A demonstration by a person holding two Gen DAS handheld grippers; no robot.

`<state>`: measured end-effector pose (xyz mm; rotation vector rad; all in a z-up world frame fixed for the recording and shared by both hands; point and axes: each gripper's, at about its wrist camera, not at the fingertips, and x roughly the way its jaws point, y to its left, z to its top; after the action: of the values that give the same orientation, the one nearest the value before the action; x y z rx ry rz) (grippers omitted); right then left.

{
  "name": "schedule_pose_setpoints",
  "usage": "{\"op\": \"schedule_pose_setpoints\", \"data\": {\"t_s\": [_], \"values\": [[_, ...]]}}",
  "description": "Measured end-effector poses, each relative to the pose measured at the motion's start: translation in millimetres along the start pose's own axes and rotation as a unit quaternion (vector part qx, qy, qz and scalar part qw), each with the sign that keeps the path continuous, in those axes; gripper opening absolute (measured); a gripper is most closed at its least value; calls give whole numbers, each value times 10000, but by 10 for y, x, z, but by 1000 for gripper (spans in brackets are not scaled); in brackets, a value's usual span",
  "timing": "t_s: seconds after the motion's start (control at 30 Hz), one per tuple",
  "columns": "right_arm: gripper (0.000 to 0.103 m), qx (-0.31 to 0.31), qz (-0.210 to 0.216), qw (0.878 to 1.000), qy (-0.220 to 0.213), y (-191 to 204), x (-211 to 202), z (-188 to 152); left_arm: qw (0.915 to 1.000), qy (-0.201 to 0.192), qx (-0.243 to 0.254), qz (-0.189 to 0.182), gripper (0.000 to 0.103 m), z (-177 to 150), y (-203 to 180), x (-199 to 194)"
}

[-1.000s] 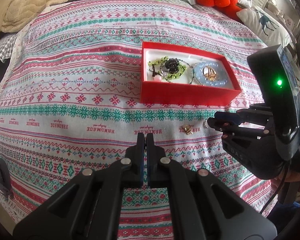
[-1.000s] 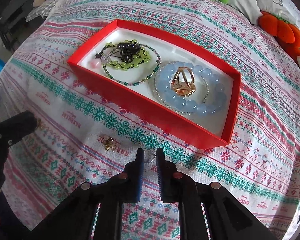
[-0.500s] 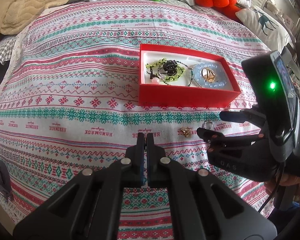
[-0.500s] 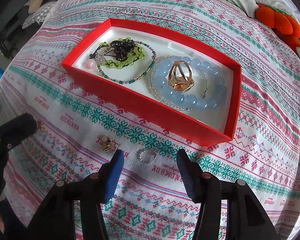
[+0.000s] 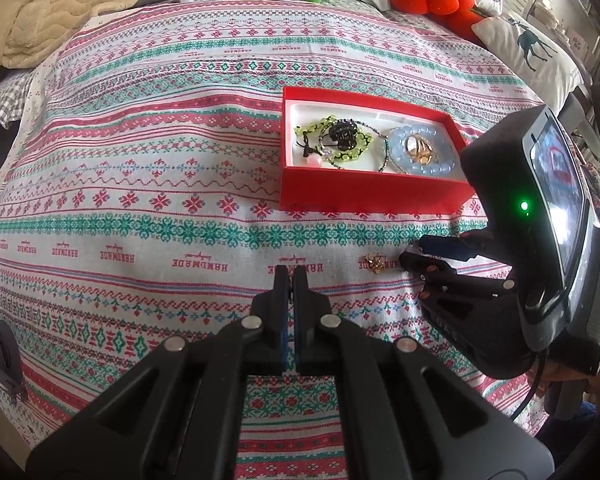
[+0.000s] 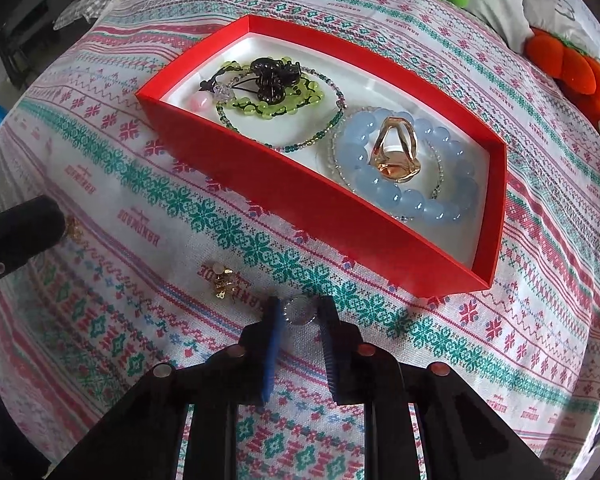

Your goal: Organize jewelry

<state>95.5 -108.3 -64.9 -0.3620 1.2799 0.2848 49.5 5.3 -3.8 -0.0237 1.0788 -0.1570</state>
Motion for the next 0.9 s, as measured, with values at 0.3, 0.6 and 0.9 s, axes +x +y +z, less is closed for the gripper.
{"op": "schedule_pose_setpoints", "data": {"t_s": [0.3,0.6,0.9], "values": [[19,26,75,10000,-14,-58,-106,21,10000,-34,-35,-31,2,19,3,-16],[19,254,483,9978,-362,-247,-560,69,9988,-286,-228,-315,2,165,38,-111],[20,1149,900,9856,-852,-712,-799,205,9971,-484,-229,-544,2,555,-37,-94]]}}
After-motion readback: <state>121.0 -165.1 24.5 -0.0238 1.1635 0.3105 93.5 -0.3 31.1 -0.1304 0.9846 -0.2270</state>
